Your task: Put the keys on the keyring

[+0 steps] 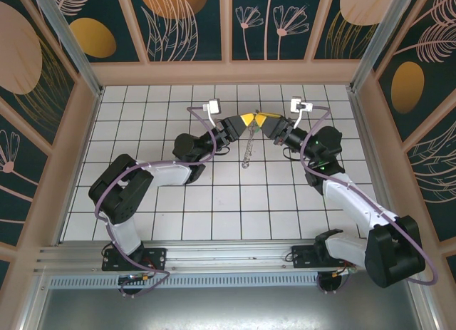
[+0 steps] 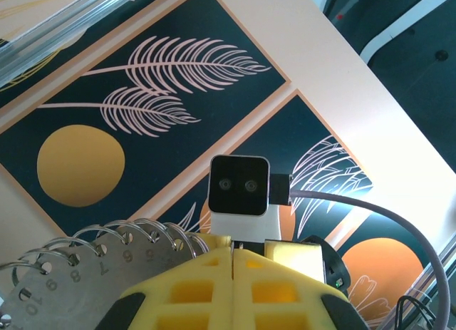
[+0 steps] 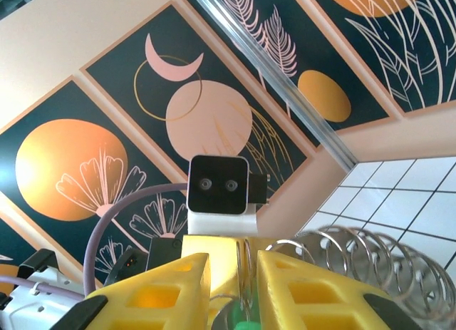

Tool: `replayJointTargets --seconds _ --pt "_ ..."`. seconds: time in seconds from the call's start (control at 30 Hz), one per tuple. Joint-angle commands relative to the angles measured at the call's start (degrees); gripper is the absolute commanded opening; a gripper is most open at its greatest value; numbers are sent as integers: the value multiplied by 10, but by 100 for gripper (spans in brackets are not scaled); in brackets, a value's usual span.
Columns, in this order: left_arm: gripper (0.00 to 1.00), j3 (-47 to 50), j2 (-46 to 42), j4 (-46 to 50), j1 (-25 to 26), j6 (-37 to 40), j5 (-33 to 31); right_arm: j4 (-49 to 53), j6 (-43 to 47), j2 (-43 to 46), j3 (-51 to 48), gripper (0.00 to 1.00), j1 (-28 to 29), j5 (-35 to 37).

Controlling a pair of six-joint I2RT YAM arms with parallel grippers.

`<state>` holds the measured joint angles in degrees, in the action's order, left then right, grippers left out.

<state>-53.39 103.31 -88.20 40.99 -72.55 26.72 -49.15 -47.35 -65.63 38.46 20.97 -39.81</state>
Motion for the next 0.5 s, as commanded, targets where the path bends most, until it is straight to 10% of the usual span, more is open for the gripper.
replayJointTargets --seconds 0.0,0.47 --pt "0 -20 -1 -53 3 -5 2 -33 -19 2 -9 24 -1 -26" --pt "0 -16 0 -59 3 -9 2 -24 -8 -11 14 13 -1 -11"
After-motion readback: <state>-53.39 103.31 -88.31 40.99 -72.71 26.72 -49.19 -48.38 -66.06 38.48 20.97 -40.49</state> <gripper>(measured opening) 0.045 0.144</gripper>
